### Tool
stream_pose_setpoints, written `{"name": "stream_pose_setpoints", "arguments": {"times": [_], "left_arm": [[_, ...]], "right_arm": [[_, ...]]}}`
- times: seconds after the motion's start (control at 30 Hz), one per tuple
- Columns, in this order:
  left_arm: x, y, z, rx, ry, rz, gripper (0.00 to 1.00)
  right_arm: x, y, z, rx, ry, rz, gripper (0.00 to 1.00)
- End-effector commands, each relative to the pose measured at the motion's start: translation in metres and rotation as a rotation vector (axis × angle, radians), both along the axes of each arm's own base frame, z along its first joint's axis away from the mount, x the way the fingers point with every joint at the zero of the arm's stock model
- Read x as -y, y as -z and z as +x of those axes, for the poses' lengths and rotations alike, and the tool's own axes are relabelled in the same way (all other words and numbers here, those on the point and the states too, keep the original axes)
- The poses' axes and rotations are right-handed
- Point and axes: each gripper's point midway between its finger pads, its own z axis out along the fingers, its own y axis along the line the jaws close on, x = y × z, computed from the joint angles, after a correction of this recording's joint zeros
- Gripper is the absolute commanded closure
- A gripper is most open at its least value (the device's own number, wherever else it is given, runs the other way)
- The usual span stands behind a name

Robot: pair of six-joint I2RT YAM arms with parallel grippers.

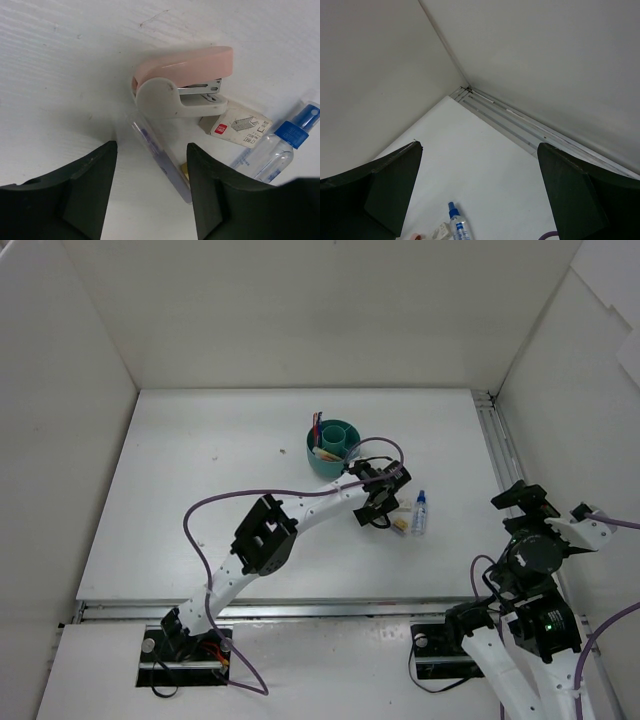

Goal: Sort the stationery into containers
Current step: Pick up the pen from the center of the board.

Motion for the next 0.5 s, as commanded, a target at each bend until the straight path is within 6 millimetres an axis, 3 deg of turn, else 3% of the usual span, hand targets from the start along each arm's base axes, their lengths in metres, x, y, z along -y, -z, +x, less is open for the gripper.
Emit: {"name": "stream_pose_setpoints", "arguments": {"times": [0.0, 0.1, 0.2, 0.47], "left_arm": [[0.0, -0.009, 0.001, 0.006, 0.01, 0.011, 0.49], [-0.001, -0.006, 0.0, -0.002, 0.014, 0.02, 0.56], [-0.007, -0.007, 0.0, 0.003, 0.008, 0.042, 0.7], [-0.038, 0.002, -0.004, 0.005, 0.015, 0.186, 0.91]], "right_arm": [[0.002, -0.009, 0.0, 0.054, 0.018, 0.023, 0.02], [0.003, -0.008, -0.002, 0.06, 0.021, 0.025, 0.02], [0.003, -0.009, -0.004, 0.069, 0.022, 0.029, 0.02], [0.007, -0.01, -0.011, 0.095, 0.034, 0.039, 0.02]]}}
